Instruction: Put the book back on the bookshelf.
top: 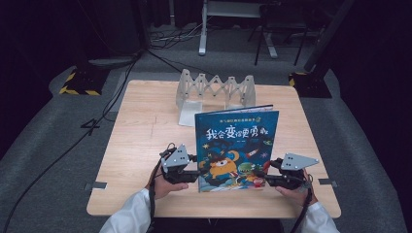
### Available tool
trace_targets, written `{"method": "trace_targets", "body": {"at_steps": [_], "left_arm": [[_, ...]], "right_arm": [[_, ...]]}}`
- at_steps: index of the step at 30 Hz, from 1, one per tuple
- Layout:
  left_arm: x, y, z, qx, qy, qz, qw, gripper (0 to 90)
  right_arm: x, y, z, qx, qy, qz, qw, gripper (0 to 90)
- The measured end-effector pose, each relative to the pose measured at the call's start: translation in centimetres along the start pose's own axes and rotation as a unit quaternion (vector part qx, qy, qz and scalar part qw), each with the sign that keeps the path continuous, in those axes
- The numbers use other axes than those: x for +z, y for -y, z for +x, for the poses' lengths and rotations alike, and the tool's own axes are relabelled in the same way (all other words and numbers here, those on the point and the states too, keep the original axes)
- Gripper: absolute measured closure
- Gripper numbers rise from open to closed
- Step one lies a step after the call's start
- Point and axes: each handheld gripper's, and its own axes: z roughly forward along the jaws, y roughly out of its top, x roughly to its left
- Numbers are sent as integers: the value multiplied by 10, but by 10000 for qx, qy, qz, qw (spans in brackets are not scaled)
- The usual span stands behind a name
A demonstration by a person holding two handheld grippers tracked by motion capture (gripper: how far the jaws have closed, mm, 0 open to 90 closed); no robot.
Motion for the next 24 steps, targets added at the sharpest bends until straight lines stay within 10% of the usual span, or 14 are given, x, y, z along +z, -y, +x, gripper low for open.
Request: {"method": "trace_targets", "body": {"at_steps": [15,24], "left_arm": [[8,-7,0,208,676,-151,9974,675],[21,-15,-8,365,591,-235,9973,700]], "right_arm": [[-6,6,-6,-46,-50,-195,9998,578],[-6,6,-4,-124,63,-167,9998,533]]}}
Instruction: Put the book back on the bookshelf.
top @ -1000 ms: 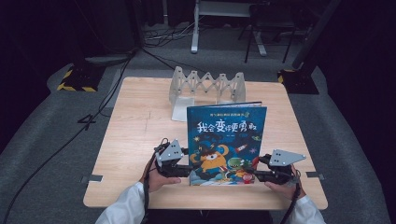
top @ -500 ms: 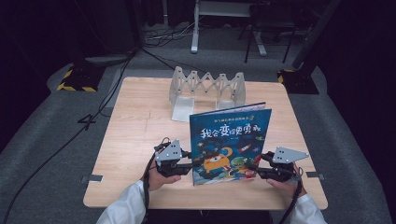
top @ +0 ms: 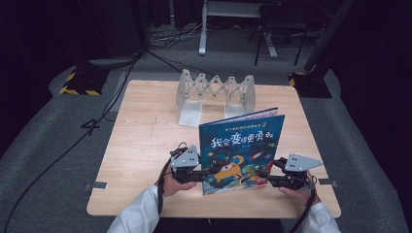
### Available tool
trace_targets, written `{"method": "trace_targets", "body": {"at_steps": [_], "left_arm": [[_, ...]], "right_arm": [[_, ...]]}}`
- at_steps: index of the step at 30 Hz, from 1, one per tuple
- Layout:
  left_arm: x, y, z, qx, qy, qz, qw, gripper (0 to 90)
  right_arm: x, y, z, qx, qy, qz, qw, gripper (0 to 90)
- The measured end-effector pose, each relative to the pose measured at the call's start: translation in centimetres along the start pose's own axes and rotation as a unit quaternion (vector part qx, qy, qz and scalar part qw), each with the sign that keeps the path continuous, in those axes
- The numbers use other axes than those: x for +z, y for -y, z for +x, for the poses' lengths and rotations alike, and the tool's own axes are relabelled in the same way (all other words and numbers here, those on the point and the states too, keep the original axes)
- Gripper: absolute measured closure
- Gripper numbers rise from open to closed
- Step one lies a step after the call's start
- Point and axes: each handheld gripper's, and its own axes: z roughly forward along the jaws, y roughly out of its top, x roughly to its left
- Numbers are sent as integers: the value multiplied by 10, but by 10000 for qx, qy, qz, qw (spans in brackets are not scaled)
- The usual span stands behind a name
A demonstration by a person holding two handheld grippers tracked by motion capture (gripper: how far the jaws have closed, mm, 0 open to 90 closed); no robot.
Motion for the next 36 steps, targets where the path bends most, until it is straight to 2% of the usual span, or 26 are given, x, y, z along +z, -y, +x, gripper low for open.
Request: {"method": "trace_targets", "body": {"at_steps": [5,7,11,14,15,16,19,24,28,31,33,36], "left_arm": [[-1,-2,-4,187,-66,28,9998,708],[-3,-3,-5,248,-107,18,9996,716],[-6,-4,-9,385,-196,6,9991,767],[-6,-3,-9,336,-194,-51,9992,802],[-6,-3,-10,396,-251,-36,9989,802],[-6,-4,-10,379,-271,-21,9989,802],[-6,-3,-9,337,-283,-44,9990,805],[-6,-2,-10,313,-286,-73,9991,812],[-5,-2,-10,251,-345,-105,9990,823],[-6,-1,-7,204,-338,-138,9991,823],[-6,-1,-7,200,-345,-142,9991,823],[-5,-1,-8,193,-355,-142,9991,823]], "right_arm": [[-1,-1,2,-63,172,110,9998,499],[-2,-3,4,-139,322,188,9992,495],[-5,-2,2,-32,378,122,9992,505],[-5,-1,1,-24,417,138,9990,512],[-5,-2,1,9,435,120,9990,511],[-4,-3,0,-28,538,171,9984,511],[-4,-4,1,-19,610,189,9980,520],[-8,-3,0,6,644,146,9978,527],[-16,-2,-3,102,748,23,9971,539],[-23,-2,-9,359,847,-156,9956,500],[-19,-3,-13,461,928,-155,9945,455],[-6,-3,-14,441,898,-14,9950,436]]}}
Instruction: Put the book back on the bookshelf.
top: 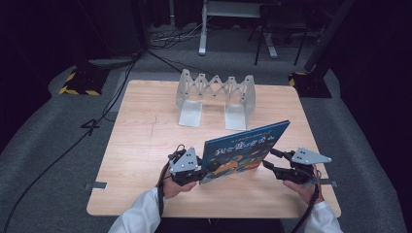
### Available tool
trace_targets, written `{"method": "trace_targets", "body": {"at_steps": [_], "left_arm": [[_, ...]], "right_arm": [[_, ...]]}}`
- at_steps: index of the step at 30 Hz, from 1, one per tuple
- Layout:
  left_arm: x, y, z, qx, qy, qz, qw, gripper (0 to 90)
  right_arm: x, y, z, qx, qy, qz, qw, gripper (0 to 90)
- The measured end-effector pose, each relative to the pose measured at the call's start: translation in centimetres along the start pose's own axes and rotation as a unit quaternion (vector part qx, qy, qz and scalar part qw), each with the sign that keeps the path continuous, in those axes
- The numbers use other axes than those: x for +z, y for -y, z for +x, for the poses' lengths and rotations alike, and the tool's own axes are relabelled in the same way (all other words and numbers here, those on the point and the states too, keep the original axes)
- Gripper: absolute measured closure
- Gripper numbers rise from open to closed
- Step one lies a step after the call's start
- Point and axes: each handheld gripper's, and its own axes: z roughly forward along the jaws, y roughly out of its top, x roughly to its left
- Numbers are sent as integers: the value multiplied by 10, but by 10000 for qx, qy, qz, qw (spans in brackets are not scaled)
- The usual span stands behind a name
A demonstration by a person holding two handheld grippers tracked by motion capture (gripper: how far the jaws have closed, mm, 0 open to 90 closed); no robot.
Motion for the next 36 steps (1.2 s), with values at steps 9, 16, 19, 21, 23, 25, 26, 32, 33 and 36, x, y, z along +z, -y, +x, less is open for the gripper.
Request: {"method": "trace_targets", "body": {"at_steps": [9,16,19,21,23,25,26,32,33,36], "left_arm": [[1,1,2,-117,-107,-56,9999,817],[3,0,3,-207,-140,-294,9993,788],[3,-1,2,-227,-97,-344,9991,792],[3,0,3,-248,-40,-363,9990,797],[3,-1,2,-223,-3,-354,9991,817],[3,-1,0,-193,-50,-341,9992,823],[2,-1,-1,-187,-40,-331,9993,825],[1,0,1,-203,-104,-342,9992,827],[0,0,1,-196,-119,-343,9991,827],[-2,0,1,-141,-177,-338,9992,827]], "right_arm": [[20,-3,9,-238,92,287,9993,551],[17,1,8,-251,20,173,9995,586],[16,2,8,-264,37,171,9995,584],[16,2,8,-266,33,170,9995,583],[18,2,8,-293,67,164,9994,573],[19,2,9,-321,131,180,9992,558],[20,2,10,-337,133,183,9992,550],[22,9,11,-376,123,492,9980,449],[21,12,11,-387,129,536,9977,434],[13,23,7,-233,185,652,9974,372]]}}
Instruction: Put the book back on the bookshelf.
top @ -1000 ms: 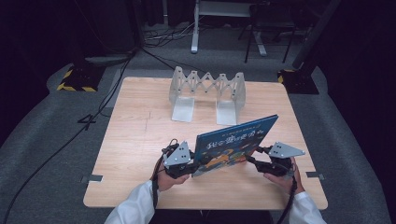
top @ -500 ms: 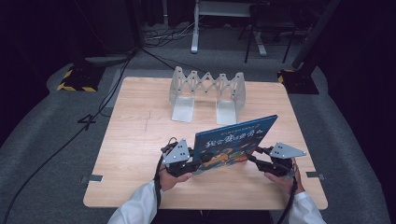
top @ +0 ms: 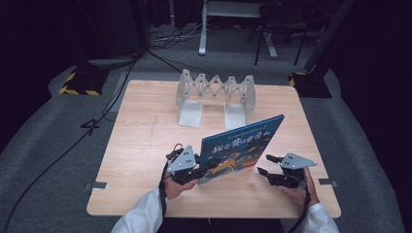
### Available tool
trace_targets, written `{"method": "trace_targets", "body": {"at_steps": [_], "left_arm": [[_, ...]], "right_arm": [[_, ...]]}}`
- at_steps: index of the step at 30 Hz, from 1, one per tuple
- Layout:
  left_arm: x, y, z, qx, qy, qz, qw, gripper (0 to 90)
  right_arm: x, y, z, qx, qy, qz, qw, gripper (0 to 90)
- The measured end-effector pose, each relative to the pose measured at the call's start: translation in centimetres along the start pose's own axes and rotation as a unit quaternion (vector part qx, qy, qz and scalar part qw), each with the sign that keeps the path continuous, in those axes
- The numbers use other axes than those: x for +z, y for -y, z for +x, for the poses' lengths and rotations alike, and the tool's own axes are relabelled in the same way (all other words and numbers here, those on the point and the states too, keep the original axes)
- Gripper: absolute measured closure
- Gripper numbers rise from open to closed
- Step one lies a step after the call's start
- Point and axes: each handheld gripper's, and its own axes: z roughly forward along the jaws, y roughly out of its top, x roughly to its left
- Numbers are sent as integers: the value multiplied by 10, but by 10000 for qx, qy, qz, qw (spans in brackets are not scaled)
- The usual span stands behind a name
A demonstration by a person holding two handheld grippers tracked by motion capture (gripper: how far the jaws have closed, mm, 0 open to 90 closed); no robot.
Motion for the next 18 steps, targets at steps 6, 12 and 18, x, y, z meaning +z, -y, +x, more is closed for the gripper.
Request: {"method": "trace_targets", "body": {"at_steps": [6,12,18], "left_arm": [[-5,2,3,49,-306,-14,9995,827],[-10,4,6,3,-480,2,9988,826],[-15,5,6,28,-527,35,9986,827]], "right_arm": [[-8,14,-10,361,203,262,9988,281],[-12,28,-13,466,304,553,9969,257],[-9,38,-10,340,340,886,9949,261]]}}
